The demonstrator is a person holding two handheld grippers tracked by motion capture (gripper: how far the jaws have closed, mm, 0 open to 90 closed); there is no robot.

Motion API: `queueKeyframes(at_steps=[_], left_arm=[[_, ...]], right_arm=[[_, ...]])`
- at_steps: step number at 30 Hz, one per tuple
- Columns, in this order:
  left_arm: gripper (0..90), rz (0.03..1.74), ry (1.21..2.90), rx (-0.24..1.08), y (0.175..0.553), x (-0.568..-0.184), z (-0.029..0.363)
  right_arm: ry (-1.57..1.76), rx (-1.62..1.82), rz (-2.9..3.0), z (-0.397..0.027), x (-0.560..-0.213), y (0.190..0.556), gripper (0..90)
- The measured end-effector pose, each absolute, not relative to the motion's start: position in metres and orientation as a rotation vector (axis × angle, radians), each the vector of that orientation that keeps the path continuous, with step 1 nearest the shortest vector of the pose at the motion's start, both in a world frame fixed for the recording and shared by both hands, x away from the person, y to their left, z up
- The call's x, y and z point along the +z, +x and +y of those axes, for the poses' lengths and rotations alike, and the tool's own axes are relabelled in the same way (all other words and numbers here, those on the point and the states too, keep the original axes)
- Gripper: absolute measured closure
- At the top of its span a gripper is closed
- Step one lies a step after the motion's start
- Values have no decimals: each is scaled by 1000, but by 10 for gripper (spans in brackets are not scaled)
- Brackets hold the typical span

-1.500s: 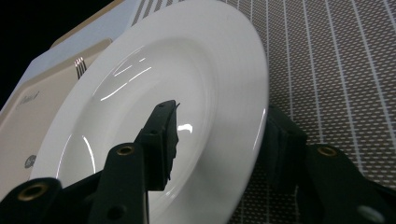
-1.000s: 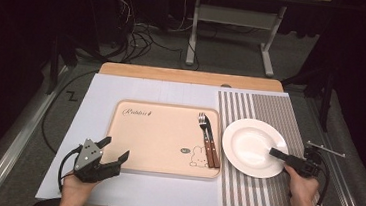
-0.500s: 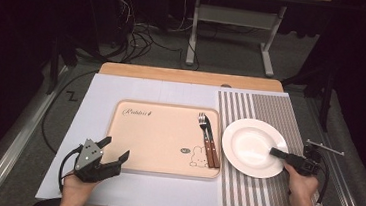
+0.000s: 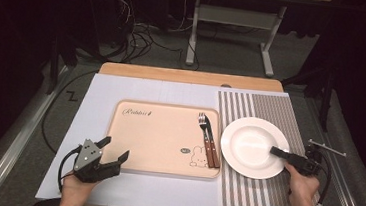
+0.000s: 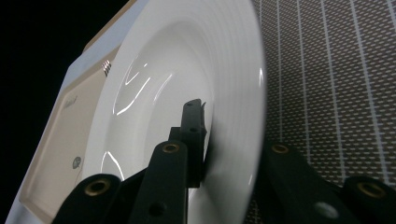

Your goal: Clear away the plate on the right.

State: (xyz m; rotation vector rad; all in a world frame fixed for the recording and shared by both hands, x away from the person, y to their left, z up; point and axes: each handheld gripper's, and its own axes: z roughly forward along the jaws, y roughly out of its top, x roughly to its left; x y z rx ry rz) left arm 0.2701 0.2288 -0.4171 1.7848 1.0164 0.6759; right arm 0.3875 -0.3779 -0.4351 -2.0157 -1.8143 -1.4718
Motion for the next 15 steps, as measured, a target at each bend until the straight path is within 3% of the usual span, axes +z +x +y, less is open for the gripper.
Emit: queueKeyframes(at_steps=[15], left_arm=[[248,995,1808,709,269,-417,226]], right_arm=[[-2002,-1535,-1792,-374,-430,388,842]])
